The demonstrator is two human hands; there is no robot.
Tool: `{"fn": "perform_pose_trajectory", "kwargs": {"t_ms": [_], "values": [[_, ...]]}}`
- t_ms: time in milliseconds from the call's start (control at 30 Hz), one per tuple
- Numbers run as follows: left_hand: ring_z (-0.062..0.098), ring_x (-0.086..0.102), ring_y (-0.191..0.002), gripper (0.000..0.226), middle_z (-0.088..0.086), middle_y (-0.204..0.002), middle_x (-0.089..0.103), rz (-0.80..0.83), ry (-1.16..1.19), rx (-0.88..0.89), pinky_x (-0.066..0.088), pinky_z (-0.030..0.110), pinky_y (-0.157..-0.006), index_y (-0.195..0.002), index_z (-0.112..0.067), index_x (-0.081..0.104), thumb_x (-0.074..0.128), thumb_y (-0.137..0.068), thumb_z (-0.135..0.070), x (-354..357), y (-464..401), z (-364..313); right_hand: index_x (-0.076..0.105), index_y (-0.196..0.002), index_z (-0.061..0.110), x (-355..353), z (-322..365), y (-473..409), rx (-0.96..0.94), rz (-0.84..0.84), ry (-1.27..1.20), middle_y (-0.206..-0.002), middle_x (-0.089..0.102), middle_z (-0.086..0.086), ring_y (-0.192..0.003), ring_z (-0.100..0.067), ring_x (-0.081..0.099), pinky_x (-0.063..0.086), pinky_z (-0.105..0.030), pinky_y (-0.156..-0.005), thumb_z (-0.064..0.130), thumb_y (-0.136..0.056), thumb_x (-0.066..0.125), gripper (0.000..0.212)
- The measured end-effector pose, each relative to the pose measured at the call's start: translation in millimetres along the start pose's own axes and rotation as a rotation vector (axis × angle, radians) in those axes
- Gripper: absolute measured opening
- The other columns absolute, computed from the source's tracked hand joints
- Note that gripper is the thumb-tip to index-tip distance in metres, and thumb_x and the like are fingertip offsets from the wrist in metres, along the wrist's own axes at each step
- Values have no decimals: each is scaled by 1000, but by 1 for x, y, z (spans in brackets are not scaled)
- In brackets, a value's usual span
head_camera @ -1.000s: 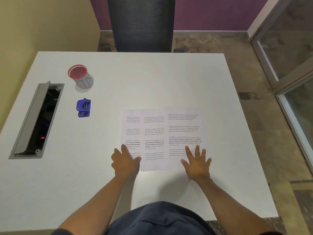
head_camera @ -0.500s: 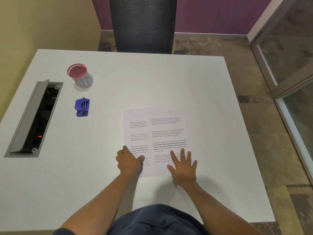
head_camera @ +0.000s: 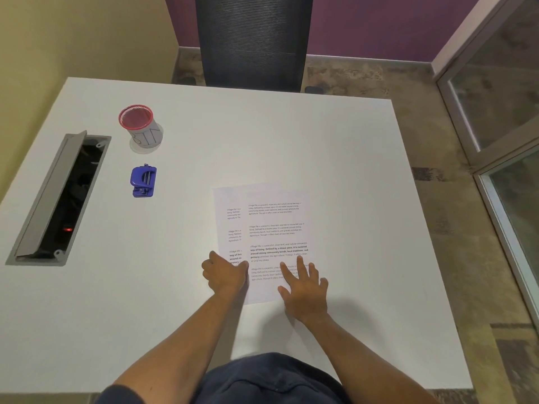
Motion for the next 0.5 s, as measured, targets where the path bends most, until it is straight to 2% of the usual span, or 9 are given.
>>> {"fn": "perform_pose_trajectory", "kwargs": {"t_ms": [133, 233, 333, 400, 500], "values": [[41, 52, -114, 65, 23, -125, 49, 45, 34, -11, 50, 47, -91, -120, 2, 46, 80, -74, -27, -4, -4, -4, 67, -124, 32, -4, 2, 1, -3, 20, 12, -132, 63, -12, -112, -39, 65, 51, -65, -82, 47, -66, 83, 62], [36, 64, -98, 61, 17, -116, 60, 135, 177, -29, 57, 46, -81, -121, -2, 44, 79, -76, -24, -1, -2, -7, 67, -124, 32, -4, 2, 2, -6, 40, 14, -132, 63, -12, -112, -40, 64, 48, -69, -83, 46, -66, 83, 62], [27, 67, -87, 62, 10, -109, 64, 215, 279, -32, 58, 36, -69, -120, -9, 44, 81, -74, -26, 3, -1, -10, 66, -125, 33, -5, 1, 1, -19, 40, 16, -134, 62, -12, -114, -40, 63, 47, -70, -85, 47, -67, 82, 62], [25, 68, -81, 52, 8, -103, 67, 208, 300, -22, 56, 32, -63, -110, -10, 49, 82, -72, -25, 3, -3, -12, 65, -126, 33, -6, 0, 1, -27, 50, 27, -136, 61, -11, -116, -40, 62, 47, -69, -86, 48, -68, 81, 62], [26, 65, -80, 50, 7, -100, 66, 140, 295, -5, 55, 33, -64, -108, -9, 50, 81, -71, -22, -1, -9, -12, 63, -128, 34, -7, -3, 1, -49, 47, 67, -137, 60, -11, -116, -39, 63, 49, -66, -86, 49, -68, 81, 64]]}}
Point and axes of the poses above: each hand's wrist, its own y-axis away from the middle knuckle, its own x-axis out of the palm, z = x × y, the point moved 1 cm from there along -y, towards the middle knuckle
